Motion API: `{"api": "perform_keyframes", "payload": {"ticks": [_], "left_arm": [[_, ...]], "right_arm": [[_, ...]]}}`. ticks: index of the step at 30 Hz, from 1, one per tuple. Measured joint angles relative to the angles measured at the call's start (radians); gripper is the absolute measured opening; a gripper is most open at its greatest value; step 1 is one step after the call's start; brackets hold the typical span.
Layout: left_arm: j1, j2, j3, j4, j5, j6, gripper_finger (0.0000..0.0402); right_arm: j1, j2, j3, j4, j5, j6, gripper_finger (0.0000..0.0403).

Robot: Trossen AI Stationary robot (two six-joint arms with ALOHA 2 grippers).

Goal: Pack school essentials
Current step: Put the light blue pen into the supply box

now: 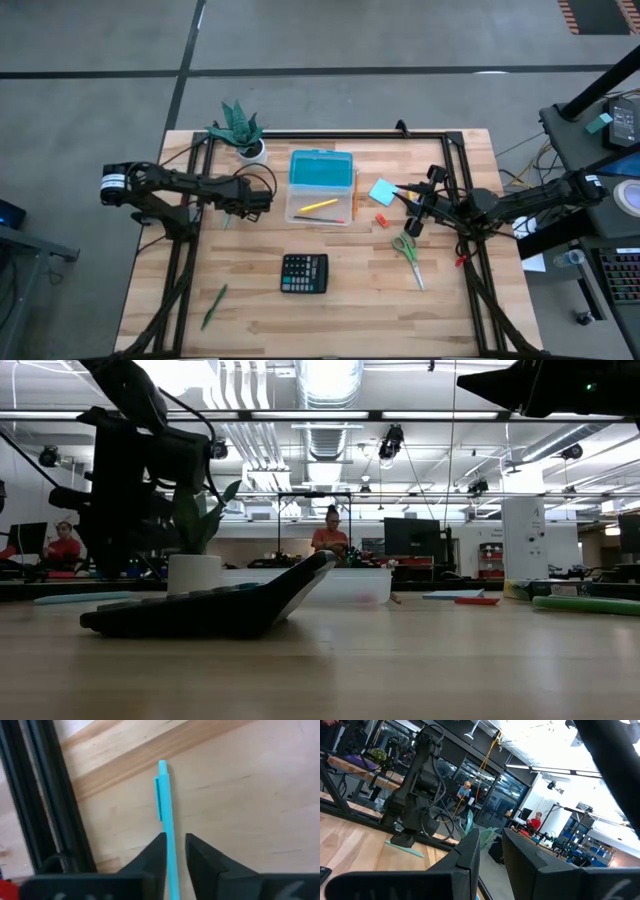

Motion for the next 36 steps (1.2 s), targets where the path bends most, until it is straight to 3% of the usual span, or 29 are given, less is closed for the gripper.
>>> {"api": "perform_keyframes", "payload": {"ticks": [6, 25, 29, 36], "left_arm": [[0.0, 0.022, -0.022, 0.036, -0.002, 0.0, 0.0107], [0.13, -0.007, -0.098, 0.175, 0.087, 0.213, 0.0109], [0.132, -0.011, -0.098, 0.196, 0.122, 0.285, 0.0091], [0.132, -0.011, -0.097, 0.209, 0.14, 0.307, 0.0014]], "right_arm": [[0.0, 0.0, 0.0, 0.0, 0.0, 0.002, 0.0072], [0.0, 0.0, 0.0, 0.0, 0.0, 0.003, 0.0072], [0.0, 0.0, 0.0, 0.0, 0.0, 0.003, 0.0072], [0.0, 0.0, 0.0, 0.0, 0.0, 0.003, 0.0072]]}}
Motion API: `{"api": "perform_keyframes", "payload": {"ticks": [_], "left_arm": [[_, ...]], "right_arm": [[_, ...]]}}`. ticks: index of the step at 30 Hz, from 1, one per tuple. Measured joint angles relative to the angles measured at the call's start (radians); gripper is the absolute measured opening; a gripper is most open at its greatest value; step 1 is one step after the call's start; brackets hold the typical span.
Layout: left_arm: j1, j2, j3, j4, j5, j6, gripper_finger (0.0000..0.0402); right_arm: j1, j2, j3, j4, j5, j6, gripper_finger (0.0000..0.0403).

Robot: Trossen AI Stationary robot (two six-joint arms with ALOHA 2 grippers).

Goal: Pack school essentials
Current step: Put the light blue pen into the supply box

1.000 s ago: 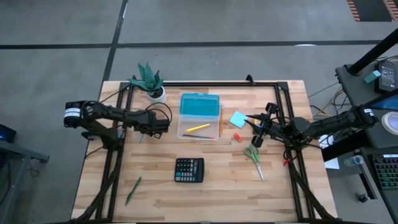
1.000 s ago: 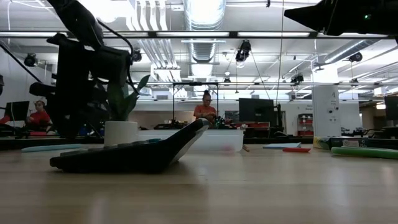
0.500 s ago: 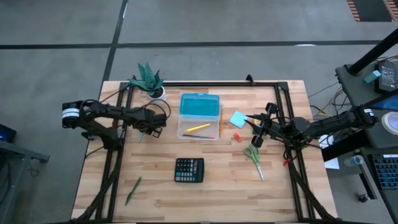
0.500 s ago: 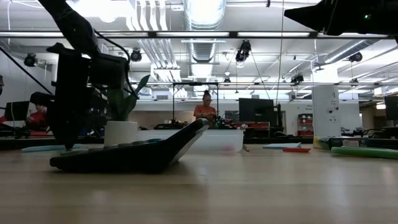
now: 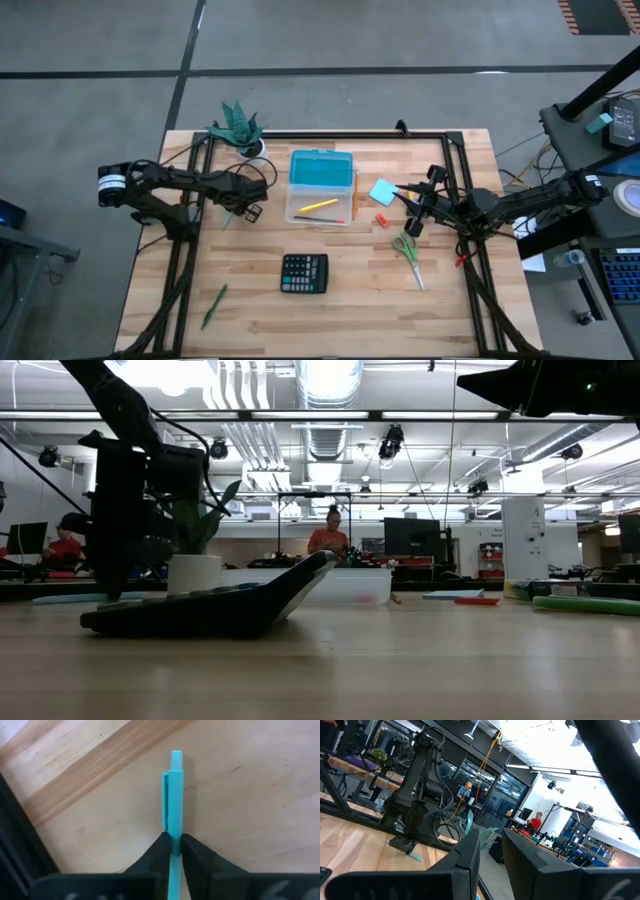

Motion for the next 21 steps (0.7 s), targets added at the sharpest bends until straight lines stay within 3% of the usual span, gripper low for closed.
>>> {"api": "perform_keyframes", "payload": {"ticks": [9, 21], "left_arm": [[-0.014, 0.004, 0.025, 0.006, -0.012, 0.0, 0.0005], [-0.14, 0.005, 0.148, -0.048, -0.067, 0.0, 0.0001]], "right_arm": [[0.0, 0.0, 0.0, 0.0, 0.0, 0.0, 0.0072], [0.0, 0.0, 0.0, 0.0, 0.001, -0.004, 0.0072]]}}
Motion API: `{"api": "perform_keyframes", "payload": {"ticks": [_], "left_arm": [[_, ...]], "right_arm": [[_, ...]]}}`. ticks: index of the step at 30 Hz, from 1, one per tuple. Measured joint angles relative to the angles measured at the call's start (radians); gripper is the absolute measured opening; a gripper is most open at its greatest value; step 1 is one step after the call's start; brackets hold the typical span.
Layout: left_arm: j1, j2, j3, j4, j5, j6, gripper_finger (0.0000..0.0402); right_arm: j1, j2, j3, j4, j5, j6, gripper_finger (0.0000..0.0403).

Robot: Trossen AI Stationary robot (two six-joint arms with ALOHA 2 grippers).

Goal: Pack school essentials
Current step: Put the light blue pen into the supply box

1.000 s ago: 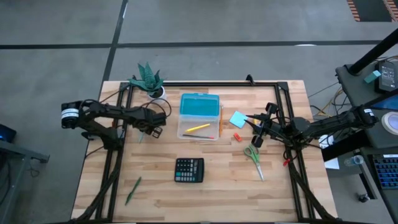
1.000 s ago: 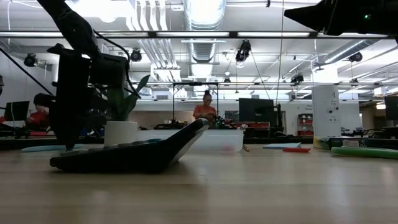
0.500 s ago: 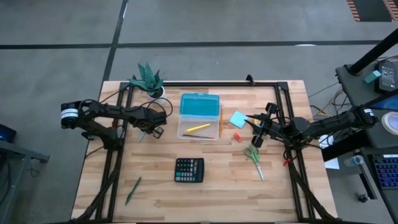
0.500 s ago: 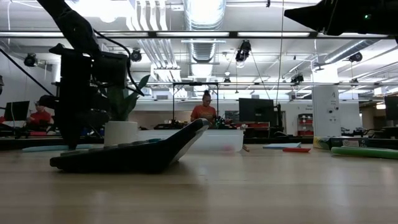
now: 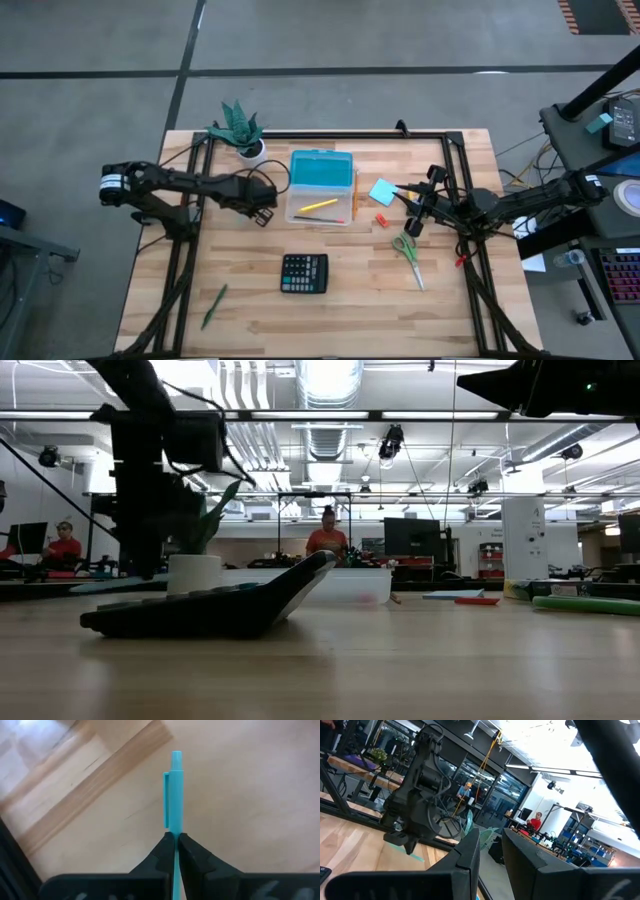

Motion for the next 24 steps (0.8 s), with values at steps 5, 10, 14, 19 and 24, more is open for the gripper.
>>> {"api": "perform_keyframes", "payload": {"ticks": [5, 10, 14, 19, 24], "left_arm": [[-0.056, 0.0, 0.047, -0.006, -0.005, 0.001, 0.0001], [-0.108, 0.0, 0.121, -0.005, -0.037, 0.011, 0.0001], [-0.143, 0.021, 0.211, 0.003, -0.086, 0.075, 0.0001], [-0.156, 0.101, 0.339, 0.02, -0.109, 0.201, 0.0], [-0.156, 0.228, 0.459, 0.054, -0.109, 0.42, 0.0]], "right_arm": [[0.0, 0.0, 0.0, 0.0, 0.0, 0.001, 0.0072], [0.0, 0.0, 0.0, 0.0, 0.001, 0.002, 0.0072], [0.0, 0.0, 0.0, 0.0, 0.001, 0.004, 0.0072], [0.0, -0.001, 0.0, 0.0, 0.001, 0.005, 0.0072], [0.0, -0.001, 0.0, 0.0, 0.002, 0.004, 0.0072]]}}
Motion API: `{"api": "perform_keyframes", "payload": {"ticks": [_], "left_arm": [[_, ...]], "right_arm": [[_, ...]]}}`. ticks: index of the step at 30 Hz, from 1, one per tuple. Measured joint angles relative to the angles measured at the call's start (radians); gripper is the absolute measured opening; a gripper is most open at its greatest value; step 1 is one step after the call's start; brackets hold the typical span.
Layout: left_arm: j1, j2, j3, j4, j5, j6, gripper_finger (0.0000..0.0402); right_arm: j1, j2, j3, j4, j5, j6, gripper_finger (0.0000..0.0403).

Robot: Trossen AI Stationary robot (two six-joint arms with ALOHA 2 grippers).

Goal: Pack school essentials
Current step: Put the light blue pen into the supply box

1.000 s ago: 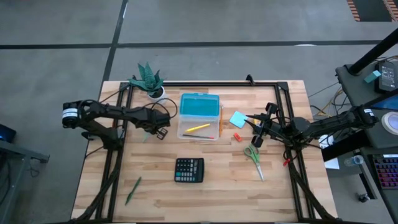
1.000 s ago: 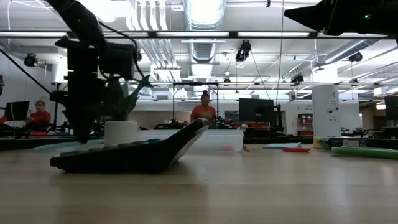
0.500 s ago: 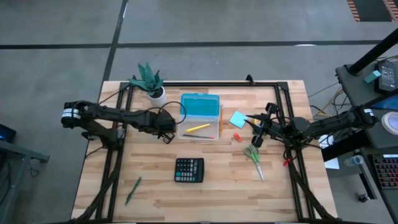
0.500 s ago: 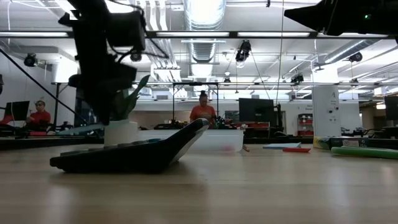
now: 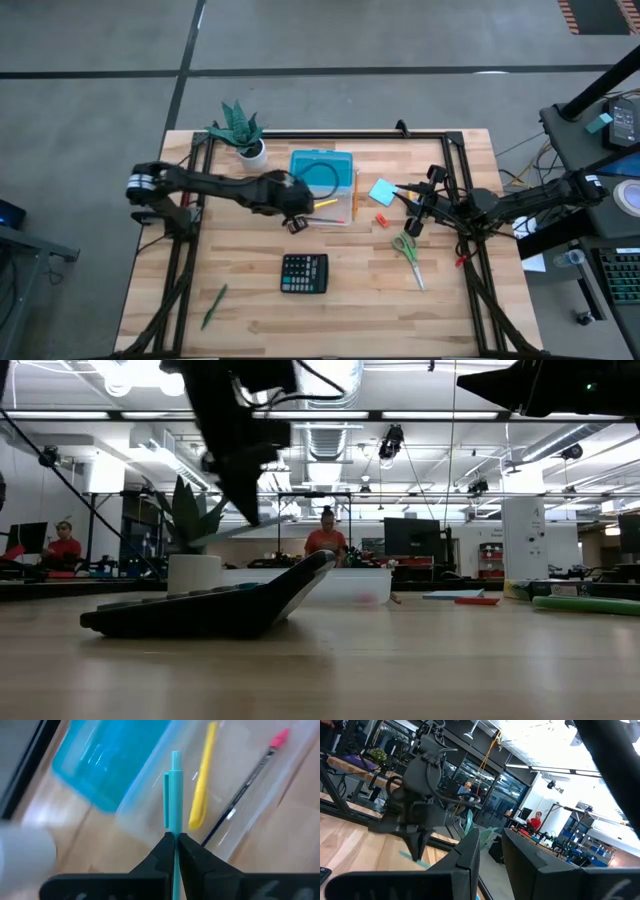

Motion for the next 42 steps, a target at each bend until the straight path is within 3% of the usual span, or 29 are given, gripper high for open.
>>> {"api": "perform_keyframes", "payload": {"ticks": [9, 16, 27, 42], "left_arm": [[0.004, 0.232, 0.176, 0.009, -0.009, 0.427, 0.0], [0.024, 0.284, 0.216, 0.068, -0.042, 0.628, 0.0], [0.042, 0.282, 0.201, 0.254, -0.028, 0.68, 0.0], [0.045, 0.281, 0.177, 0.261, -0.028, 0.68, 0.0]], "right_arm": [[0.0, 0.0, 0.0, 0.0, 0.006, -0.004, 0.0072], [0.0, 0.0, 0.0, 0.0, 0.006, -0.004, 0.0072], [0.0, 0.0, 0.0, 0.0, 0.006, -0.006, 0.0072], [0.0, 0.0, 0.0, 0.0, 0.006, -0.008, 0.0072]]}}
